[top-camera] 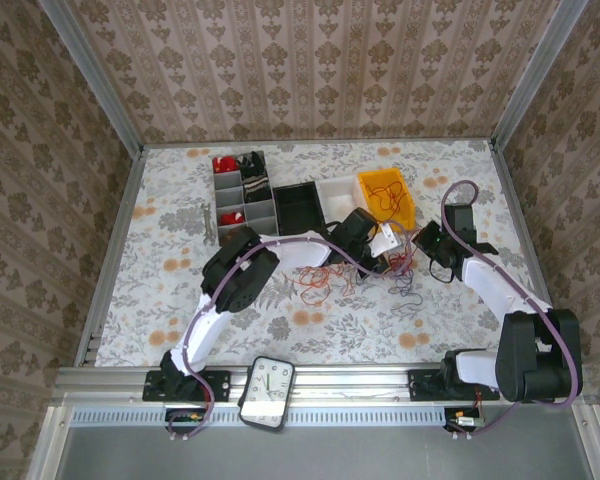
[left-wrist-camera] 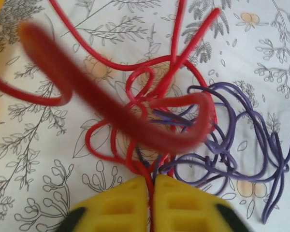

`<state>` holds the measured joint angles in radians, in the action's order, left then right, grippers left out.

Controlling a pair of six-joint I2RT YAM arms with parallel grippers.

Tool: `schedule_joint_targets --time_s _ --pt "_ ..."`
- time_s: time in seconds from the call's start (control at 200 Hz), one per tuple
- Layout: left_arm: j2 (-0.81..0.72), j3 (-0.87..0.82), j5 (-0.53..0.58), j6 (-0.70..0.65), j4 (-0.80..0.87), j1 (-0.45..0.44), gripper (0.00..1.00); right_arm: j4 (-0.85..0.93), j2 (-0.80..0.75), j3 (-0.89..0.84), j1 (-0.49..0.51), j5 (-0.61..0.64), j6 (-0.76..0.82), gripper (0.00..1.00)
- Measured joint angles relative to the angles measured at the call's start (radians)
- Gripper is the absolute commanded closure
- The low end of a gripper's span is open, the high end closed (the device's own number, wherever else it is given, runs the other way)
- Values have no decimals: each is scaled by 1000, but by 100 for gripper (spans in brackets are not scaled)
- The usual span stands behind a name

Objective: Untangle the cables

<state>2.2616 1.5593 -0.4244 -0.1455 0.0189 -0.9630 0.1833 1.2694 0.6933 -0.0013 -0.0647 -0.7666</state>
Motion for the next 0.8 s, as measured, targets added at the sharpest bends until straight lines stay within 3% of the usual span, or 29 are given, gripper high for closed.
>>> schedule_joint_targets --time_s 0.285,0.635,0.8 --pt "-80 -154 29 47 -94 36 100 37 -41 35 -30 13 -23 100" --pt "-497 -584 188 101 -106 113 100 151 -86 56 -97 171 -52 100" --pt "-641 -700 271 130 -102 124 100 166 -86 56 -128 208 -56 100"
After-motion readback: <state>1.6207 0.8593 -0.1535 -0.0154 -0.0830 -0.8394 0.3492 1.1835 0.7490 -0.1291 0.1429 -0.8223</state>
